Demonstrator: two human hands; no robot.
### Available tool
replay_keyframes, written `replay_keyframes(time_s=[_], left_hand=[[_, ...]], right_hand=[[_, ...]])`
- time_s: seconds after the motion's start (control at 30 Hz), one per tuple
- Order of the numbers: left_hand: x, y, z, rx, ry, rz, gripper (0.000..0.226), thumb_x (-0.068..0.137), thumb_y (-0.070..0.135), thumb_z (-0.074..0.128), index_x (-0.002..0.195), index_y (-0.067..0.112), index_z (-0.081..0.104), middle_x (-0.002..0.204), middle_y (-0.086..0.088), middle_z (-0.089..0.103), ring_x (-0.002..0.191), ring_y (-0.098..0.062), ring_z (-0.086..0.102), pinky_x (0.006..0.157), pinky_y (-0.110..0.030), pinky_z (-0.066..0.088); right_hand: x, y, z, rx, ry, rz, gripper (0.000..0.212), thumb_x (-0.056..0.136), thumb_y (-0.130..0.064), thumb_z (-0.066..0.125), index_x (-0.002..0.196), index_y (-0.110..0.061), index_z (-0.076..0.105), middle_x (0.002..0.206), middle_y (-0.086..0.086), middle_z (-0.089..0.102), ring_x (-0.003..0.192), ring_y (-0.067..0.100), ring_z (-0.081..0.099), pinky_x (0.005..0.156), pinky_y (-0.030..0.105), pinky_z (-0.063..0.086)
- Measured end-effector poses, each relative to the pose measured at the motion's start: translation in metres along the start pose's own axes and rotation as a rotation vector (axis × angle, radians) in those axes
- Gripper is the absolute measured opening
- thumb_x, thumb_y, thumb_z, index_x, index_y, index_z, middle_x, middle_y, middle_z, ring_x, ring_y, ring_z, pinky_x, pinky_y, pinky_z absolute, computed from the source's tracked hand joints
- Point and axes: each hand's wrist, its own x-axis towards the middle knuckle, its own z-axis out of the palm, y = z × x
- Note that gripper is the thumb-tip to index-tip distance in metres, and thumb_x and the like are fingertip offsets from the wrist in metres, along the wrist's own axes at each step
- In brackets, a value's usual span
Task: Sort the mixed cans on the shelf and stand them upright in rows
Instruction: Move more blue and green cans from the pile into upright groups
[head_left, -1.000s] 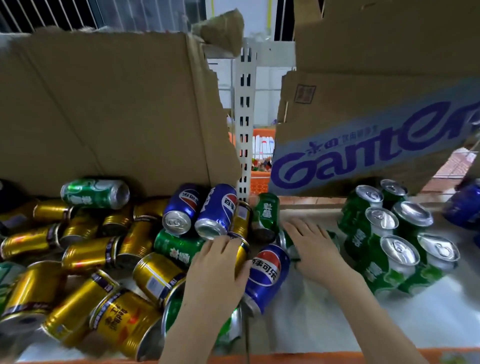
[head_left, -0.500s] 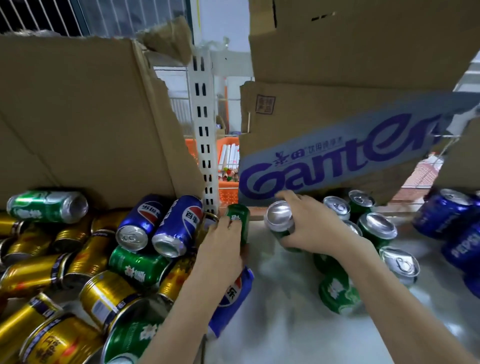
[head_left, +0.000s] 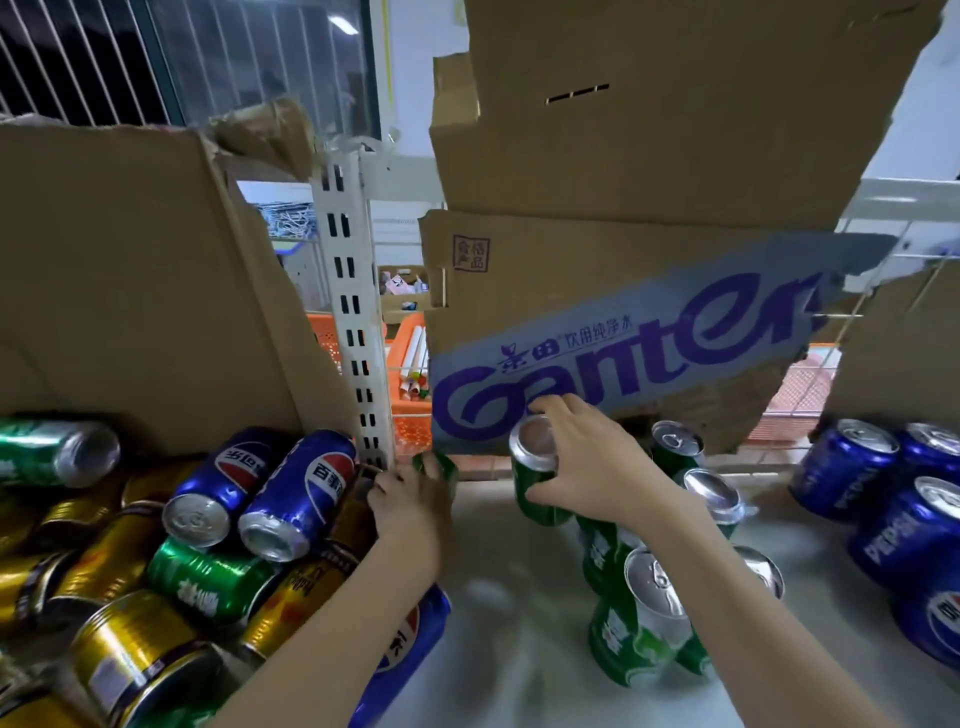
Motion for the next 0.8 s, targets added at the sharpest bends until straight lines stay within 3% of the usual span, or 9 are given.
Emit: replay_keyframes(time_s=[0.17, 0.47, 0.57, 0.67, 0.8], left_hand=[[-0.003, 0.000, -0.032, -0.261, 0.078, 0.110, 0.064, 0.079, 0.012, 0.067, 0.131, 0.013, 0.028, 0.126, -0.012, 0.039, 0.113, -0.030, 0.048, 0.092, -0.037, 0.043], [0.019, 0.037, -0.034, -0.467, 0.123, 0.271, 0.059, 0.085, 0.023, 0.060, 0.137, 0.013, 0.032, 0.133, -0.009, 0.041, 0.123, -0.030, 0.044, 0.100, -0.036, 0.039], [0.017, 0.042, -0.028, -0.350, 0.124, 0.262, 0.069, 0.089, 0.022, 0.055, 0.147, 0.016, 0.018, 0.146, -0.009, 0.023, 0.132, -0.031, 0.031, 0.108, -0.038, 0.031], [0.007, 0.040, -0.018, -0.291, 0.145, 0.227, 0.083, 0.085, 0.011, 0.056, 0.149, 0.023, 0.005, 0.150, -0.013, 0.006, 0.136, -0.036, 0.021, 0.110, -0.038, 0.026], [-0.008, 0.040, -0.015, -0.245, 0.230, 0.227, 0.087, 0.083, 0.004, 0.059, 0.149, 0.009, 0.002, 0.148, -0.020, 0.020, 0.132, -0.034, 0.035, 0.104, -0.033, 0.037]], right_hand=[[0.014, 0.010, 0.008, -0.025, -0.025, 0.020, 0.079, 0.073, -0.032, 0.072, 0.138, -0.017, 0.030, 0.134, 0.002, 0.039, 0.122, 0.022, 0.039, 0.095, 0.028, 0.037], [0.027, 0.031, 0.026, -0.207, -0.075, 0.125, 0.066, 0.078, -0.027, 0.064, 0.136, -0.015, 0.033, 0.135, 0.004, 0.040, 0.127, 0.024, 0.035, 0.100, 0.032, 0.036], [0.029, 0.035, 0.030, -0.213, -0.067, 0.113, 0.066, 0.081, -0.028, 0.062, 0.137, -0.013, 0.030, 0.136, 0.006, 0.037, 0.127, 0.025, 0.035, 0.101, 0.032, 0.035], [0.025, 0.037, 0.034, -0.217, -0.073, 0.098, 0.077, 0.085, -0.031, 0.059, 0.145, -0.012, 0.016, 0.144, 0.009, 0.029, 0.132, 0.026, 0.029, 0.107, 0.031, 0.028], [0.015, 0.035, 0.033, -0.158, -0.026, 0.055, 0.076, 0.089, -0.038, 0.052, 0.148, -0.012, 0.009, 0.150, 0.010, 0.020, 0.138, 0.026, 0.020, 0.112, 0.032, 0.020]])
